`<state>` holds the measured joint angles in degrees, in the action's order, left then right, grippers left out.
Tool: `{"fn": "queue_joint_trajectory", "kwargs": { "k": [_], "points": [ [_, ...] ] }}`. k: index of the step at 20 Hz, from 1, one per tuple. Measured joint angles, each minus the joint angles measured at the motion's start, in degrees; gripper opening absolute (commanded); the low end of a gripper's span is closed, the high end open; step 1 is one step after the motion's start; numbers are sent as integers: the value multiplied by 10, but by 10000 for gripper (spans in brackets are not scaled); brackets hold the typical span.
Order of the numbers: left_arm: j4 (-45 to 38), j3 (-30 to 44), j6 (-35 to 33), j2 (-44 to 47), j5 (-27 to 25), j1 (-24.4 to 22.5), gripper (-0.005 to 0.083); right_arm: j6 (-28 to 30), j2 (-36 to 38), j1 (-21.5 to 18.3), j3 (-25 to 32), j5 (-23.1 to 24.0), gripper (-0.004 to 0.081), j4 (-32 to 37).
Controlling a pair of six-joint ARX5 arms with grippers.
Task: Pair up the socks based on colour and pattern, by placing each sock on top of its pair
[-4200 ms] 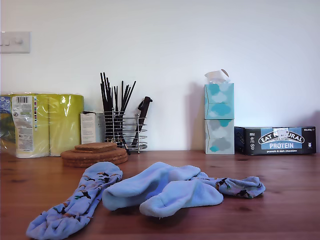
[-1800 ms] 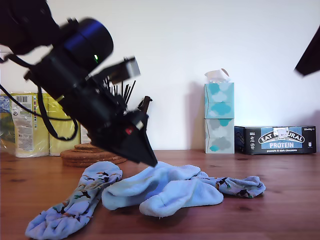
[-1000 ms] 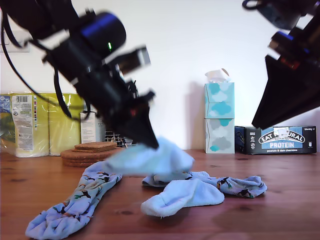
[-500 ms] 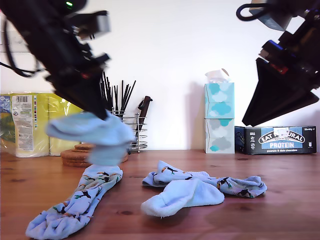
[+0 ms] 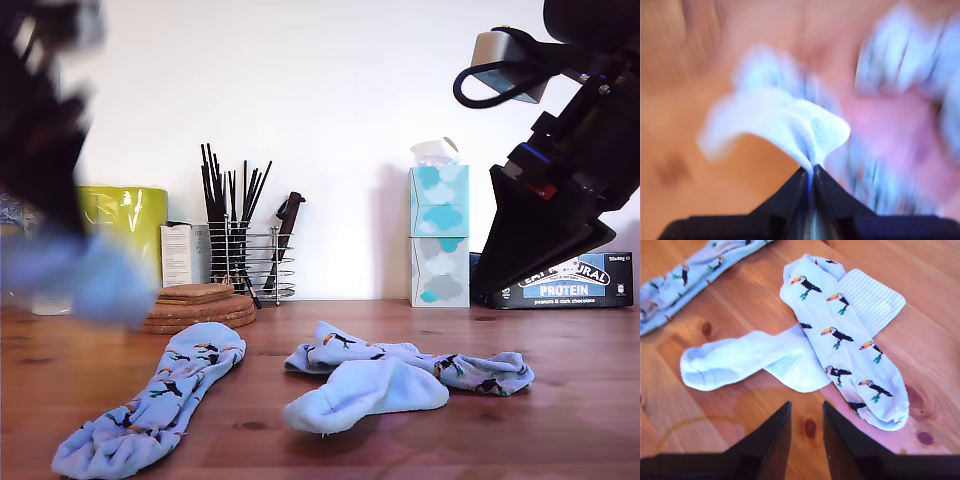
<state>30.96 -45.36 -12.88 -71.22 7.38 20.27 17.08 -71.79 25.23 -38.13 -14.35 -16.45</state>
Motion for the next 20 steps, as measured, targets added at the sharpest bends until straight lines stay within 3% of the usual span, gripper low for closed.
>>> {"fn": "queue_joint_trajectory", "kwargs": {
  "k": [3,4,6,7,11,13,16,20],
  "points": [
    [-7,45,3,-20,-6,-6,15,36,0,0,0,11,194,-1],
    [-19,37,5,-20,-7,-5,136,38,0,0,-1,13,194,-11],
    [-38,20,5,-16,-7,-5,479,38,0,0,-2,15,194,-27],
    [-47,18,5,-11,-16,-5,542,38,0,0,-3,15,194,-29],
    [-31,17,5,-7,-49,-4,541,38,0,0,-28,15,194,-44],
    [-27,13,-4,-7,-46,-4,490,37,0,0,-32,15,194,-45],
    [-114,3,-33,-9,47,23,447,18,0,1,-32,15,194,-55],
    [-258,-12,-138,-80,88,114,451,9,2,28,-37,3,194,-85]
  ]
}}
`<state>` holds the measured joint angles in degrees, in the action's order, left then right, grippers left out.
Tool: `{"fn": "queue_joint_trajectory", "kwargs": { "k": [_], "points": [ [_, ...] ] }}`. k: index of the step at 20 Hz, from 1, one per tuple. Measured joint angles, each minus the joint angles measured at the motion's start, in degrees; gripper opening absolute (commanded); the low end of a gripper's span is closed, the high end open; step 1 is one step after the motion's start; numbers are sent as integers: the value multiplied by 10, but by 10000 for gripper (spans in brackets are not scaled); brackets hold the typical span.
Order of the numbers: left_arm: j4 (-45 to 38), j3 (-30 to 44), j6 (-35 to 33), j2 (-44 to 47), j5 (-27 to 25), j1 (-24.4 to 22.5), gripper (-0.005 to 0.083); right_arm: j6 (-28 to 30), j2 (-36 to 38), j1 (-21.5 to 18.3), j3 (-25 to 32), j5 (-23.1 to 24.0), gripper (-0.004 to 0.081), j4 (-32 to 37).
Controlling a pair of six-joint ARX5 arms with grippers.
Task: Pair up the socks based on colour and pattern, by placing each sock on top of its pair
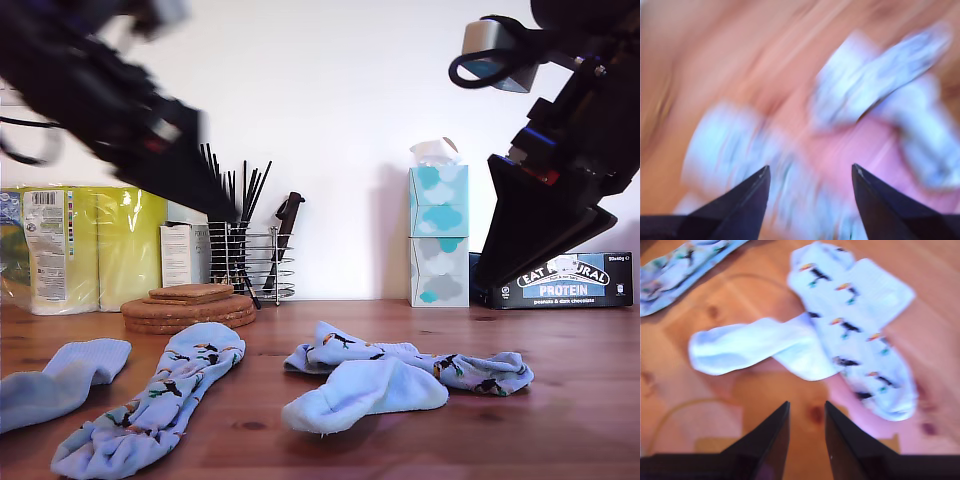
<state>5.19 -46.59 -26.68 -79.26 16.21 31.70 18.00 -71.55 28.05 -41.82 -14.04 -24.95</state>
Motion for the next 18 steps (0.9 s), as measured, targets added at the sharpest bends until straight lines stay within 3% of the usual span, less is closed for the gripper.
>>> {"fn": "queue_joint_trajectory", "kwargs": {
  "k": [4,7,9,14,18],
  "points": [
    [-122,0,-53,-134,2,28,507,-28,64,37,-21,-6,192,-100],
    [-173,-8,-64,-188,2,28,507,-44,165,55,-28,-6,96,-174],
    [-173,-38,-61,-228,8,28,507,-60,226,65,-28,-6,13,-201],
    [-126,-136,-26,-295,43,28,498,-88,345,74,-28,-6,17,-249],
    [-30,-211,-23,-336,69,28,497,-90,360,74,-28,-4,17,-283]
  ]
}}
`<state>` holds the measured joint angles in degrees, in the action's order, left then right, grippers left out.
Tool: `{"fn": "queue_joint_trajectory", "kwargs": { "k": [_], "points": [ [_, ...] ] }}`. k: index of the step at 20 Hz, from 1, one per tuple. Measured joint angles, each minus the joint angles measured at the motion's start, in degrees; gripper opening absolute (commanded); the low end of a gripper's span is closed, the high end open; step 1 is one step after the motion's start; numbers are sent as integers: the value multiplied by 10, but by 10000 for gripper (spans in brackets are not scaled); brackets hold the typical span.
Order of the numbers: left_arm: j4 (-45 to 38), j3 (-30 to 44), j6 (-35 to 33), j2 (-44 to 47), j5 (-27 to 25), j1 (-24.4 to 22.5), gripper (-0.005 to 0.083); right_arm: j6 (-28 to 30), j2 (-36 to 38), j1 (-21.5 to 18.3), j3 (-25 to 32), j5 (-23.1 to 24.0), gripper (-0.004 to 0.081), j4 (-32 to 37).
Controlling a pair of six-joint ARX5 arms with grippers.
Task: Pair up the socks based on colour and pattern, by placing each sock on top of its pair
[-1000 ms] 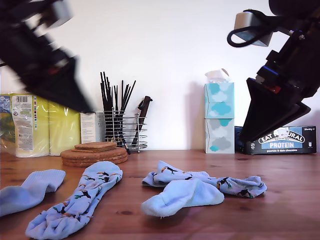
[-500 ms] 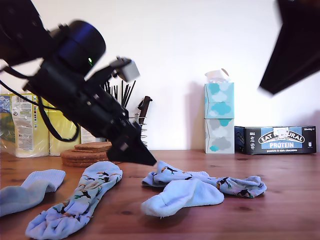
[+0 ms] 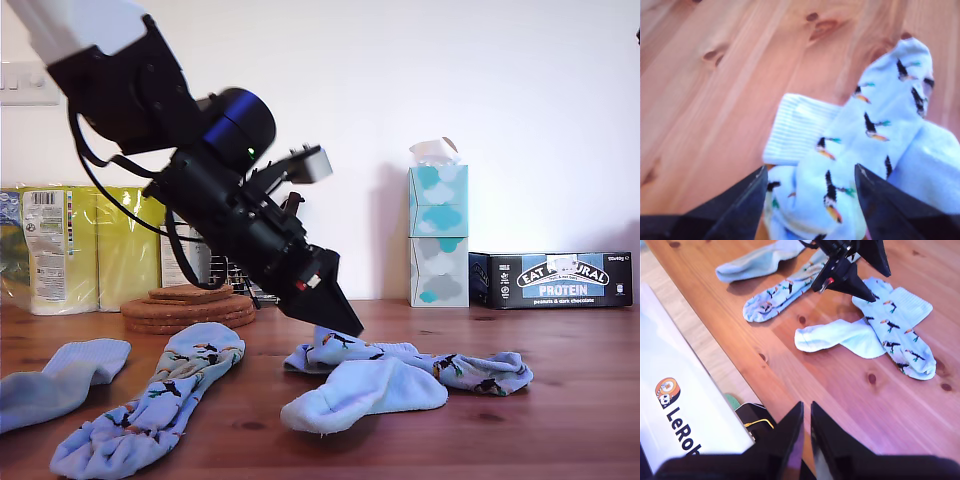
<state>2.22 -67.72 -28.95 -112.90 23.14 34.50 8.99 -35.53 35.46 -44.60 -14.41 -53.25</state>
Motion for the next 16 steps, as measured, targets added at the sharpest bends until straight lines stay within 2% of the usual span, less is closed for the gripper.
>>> {"fn": "queue_joint_trajectory", "kwargs": {
  "k": [2,3,4,6,9,12,16],
  "points": [
    [43,-16,0,-19,5,0,497,0,-3,0,0,0,17,0],
    [58,-21,0,-26,6,0,470,0,-3,0,0,0,17,0],
    [64,-24,0,-28,5,0,363,0,-3,0,0,1,17,0],
    [67,-29,0,-28,3,0,-9,0,-3,0,0,2,17,0],
    [71,-31,0,-28,9,0,-24,0,-3,0,0,14,17,0],
    [142,-71,1,-25,24,0,-24,0,-3,0,0,15,17,0],
    [223,-78,1,59,23,0,-24,12,-3,0,0,31,17,0]
  ]
}}
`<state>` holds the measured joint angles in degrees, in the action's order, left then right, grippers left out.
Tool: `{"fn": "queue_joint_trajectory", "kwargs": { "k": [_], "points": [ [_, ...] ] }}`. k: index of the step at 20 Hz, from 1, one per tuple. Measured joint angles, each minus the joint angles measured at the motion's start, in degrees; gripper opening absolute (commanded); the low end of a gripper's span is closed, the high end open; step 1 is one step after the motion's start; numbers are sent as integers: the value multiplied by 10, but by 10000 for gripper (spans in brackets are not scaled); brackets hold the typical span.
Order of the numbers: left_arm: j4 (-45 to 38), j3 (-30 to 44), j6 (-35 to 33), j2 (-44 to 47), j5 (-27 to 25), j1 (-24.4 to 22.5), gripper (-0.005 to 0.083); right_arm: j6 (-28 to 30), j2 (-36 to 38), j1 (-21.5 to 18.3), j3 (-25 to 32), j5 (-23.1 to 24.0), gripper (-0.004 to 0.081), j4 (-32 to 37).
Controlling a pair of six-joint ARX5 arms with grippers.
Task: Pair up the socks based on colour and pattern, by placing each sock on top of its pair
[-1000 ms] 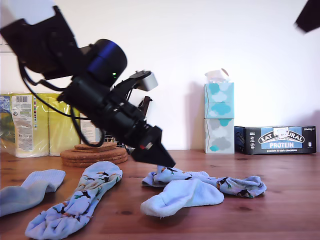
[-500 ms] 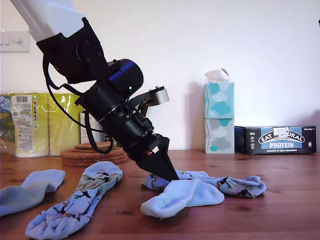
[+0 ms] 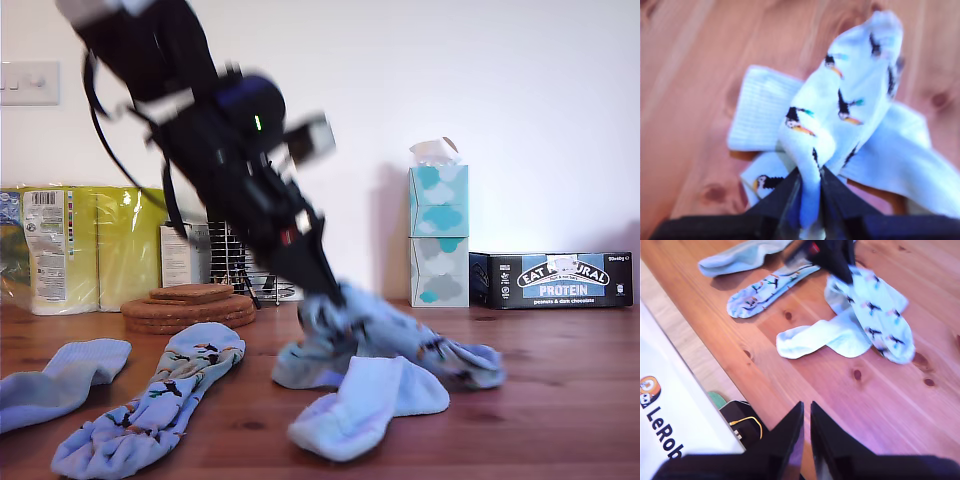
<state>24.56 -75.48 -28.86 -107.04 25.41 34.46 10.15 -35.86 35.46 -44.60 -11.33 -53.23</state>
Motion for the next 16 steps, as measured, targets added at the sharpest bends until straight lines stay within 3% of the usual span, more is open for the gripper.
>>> {"fn": "queue_joint_trajectory", "kwargs": {
  "k": [4,7,12,16],
  "points": [
    [75,-3,0,110,-17,-10,-23,2,0,0,0,7,17,0],
    [140,0,0,139,-61,-31,-23,2,0,0,0,14,17,0],
    [143,167,9,254,-135,-100,-23,3,-14,0,0,14,17,0],
    [119,222,44,365,-183,-144,-23,4,-32,0,0,14,17,0]
  ]
}}
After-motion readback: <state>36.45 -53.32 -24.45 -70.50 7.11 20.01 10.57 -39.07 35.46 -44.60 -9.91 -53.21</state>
